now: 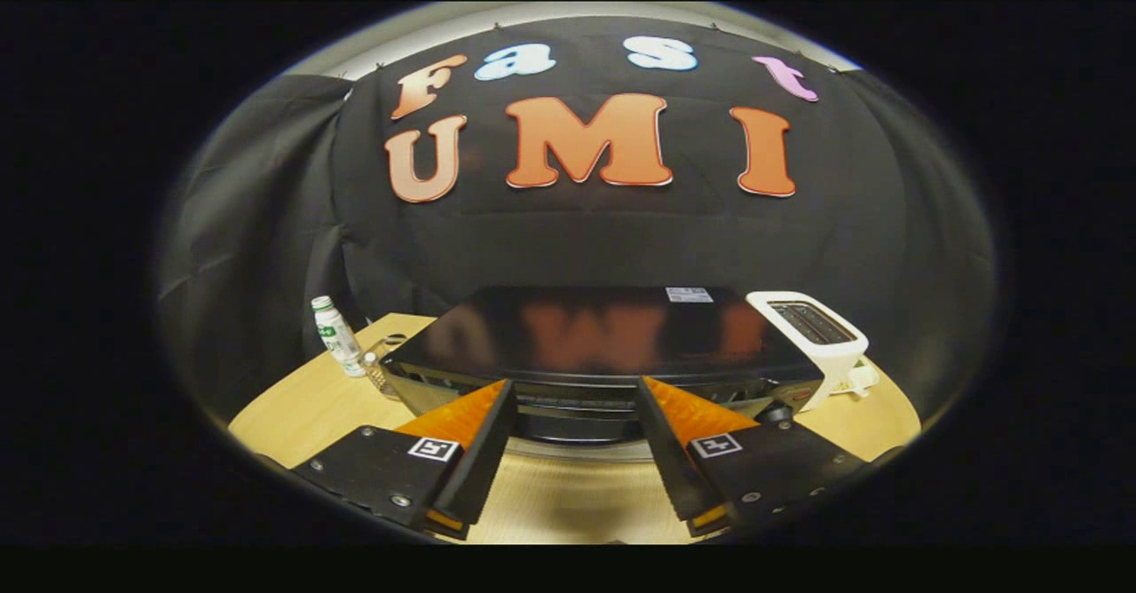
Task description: Open the toaster oven, put the food inside, and close the toaster oven door.
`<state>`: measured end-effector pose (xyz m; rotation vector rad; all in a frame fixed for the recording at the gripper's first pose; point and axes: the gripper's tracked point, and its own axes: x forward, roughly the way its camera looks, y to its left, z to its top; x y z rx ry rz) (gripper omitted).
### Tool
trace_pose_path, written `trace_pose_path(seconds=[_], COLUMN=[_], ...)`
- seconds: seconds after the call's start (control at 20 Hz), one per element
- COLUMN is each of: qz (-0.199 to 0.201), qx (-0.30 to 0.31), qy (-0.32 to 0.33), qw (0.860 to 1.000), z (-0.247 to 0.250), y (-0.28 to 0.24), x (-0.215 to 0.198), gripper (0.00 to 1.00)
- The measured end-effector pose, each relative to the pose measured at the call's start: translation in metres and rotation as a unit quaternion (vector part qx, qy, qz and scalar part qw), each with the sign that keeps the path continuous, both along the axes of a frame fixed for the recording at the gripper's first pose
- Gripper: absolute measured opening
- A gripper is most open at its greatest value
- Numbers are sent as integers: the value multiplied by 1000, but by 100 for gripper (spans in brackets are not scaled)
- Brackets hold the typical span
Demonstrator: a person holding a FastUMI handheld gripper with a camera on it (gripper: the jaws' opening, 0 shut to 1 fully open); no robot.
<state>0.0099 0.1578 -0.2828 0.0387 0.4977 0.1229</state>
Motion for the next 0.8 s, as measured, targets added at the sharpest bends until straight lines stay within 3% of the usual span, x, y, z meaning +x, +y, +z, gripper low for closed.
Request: trace_pose_path(seconds=[0.2, 0.45, 0.55, 0.8], qz=[40, 88, 98, 86], qx=[-1, 20, 21, 35], qy=[49, 129, 180, 257], qw=[998, 987, 979, 962], z=[-14, -44, -72, -108], y=[9, 19, 21, 23], x=[-35, -95, -125, -147], gripper=[71, 71, 71, 71])
